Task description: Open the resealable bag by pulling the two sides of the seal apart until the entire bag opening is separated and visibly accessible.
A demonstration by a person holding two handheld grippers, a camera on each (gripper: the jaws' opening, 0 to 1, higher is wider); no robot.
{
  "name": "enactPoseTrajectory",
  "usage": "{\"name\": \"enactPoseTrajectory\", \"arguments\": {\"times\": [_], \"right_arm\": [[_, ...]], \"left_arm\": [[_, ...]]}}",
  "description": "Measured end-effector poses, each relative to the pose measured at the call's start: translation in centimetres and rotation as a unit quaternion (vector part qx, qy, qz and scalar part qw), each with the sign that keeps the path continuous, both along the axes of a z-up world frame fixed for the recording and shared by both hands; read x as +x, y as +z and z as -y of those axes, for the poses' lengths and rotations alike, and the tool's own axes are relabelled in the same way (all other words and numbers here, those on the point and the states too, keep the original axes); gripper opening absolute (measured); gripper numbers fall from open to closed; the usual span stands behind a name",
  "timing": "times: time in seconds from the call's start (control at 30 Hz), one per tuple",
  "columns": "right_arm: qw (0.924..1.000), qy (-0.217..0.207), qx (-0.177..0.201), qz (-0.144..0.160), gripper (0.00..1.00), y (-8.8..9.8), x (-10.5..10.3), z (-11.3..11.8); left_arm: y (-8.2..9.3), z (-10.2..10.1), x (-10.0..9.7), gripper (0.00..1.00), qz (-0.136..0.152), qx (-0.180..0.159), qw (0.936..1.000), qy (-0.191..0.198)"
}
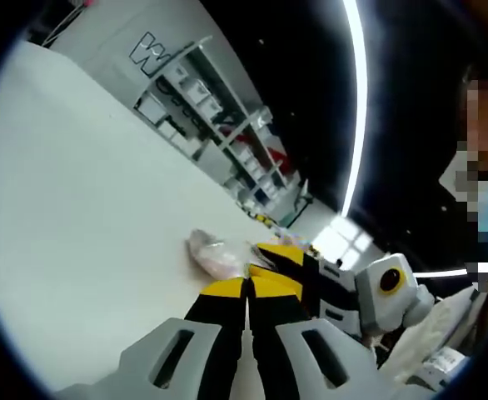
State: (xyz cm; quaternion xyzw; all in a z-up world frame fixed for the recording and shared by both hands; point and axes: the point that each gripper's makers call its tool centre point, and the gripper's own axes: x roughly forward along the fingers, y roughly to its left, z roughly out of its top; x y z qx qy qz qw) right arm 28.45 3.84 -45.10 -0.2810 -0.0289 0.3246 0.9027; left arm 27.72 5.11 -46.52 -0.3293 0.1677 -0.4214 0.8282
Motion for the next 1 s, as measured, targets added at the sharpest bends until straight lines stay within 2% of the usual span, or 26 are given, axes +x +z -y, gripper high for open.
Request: {"name": "enactPoseTrajectory", "arguments": {"times": [0.23,1.0], "right_arm": [[0.9999,0.001,-0.002,-0.011,0.00,-0.44,-0.13,-0.04],[0.9997,-0.010,0.011,-0.018,0.00,-0.19,0.11,0.36]], "left_arm": [[0.01,0.05,-0.12,0.01,0.001,-0.001,1.0000,-0.001],[0.15,0.11,-0.06,0.01,0.006,0.000,1.0000,0.003]]}}
